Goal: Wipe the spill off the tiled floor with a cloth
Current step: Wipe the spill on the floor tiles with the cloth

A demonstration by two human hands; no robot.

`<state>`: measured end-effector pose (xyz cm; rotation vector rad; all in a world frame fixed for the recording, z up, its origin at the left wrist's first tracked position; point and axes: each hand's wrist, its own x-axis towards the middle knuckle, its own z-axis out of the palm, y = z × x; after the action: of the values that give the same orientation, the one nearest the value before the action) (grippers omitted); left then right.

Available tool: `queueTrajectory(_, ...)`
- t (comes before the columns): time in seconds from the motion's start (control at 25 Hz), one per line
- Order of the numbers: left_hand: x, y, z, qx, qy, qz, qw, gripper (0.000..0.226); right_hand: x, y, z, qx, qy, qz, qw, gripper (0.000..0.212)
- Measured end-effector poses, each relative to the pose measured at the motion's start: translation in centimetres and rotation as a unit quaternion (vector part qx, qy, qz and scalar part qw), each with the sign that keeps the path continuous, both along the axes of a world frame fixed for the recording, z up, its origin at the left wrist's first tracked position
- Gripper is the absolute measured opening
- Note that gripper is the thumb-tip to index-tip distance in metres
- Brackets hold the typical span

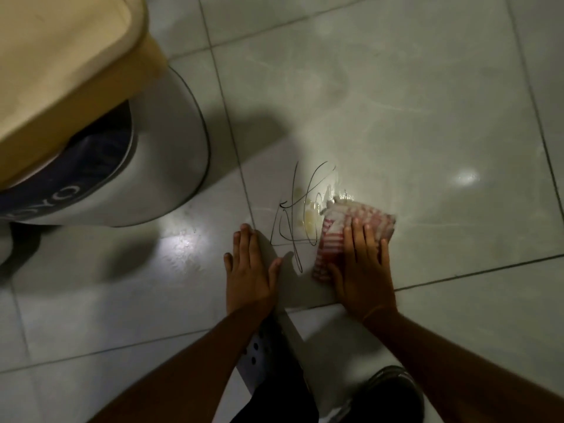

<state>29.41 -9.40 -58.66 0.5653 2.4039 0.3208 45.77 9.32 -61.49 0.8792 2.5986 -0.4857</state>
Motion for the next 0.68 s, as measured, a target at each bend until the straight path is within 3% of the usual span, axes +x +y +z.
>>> queueTrajectory(0.2, 0.1, -0.1, 0.0, 0.004, 0.009, 0.0, 1.0, 0.085, 5.1, -6.9, -0.2, -0.015, -0.009, 0.018, 1.0, 0.09)
queueTrajectory(0.32, 0.0, -0.1, 0.1, 0.003, 0.015, 0.002, 1.0, 0.084, 0.2, -7.6, -0.8, -0.004, 0.012, 0.018, 1.0, 0.091)
queueTrajectory(0.48, -0.3, -0.2, 0.0, 0.02, 0.012, 0.01, 1.0, 0.078, -7.9, -7.3, -1.0, -0.01, 0.059, 0.112, 0.992, 0.079)
queueTrajectory(0.68, -0.5, -0.4, 0.1, 0.024, 0.008, 0.008, 1.0, 0.076, -3.4, -7.8, -1.1, -0.012, 0.069, 0.141, 0.988, 0.084)
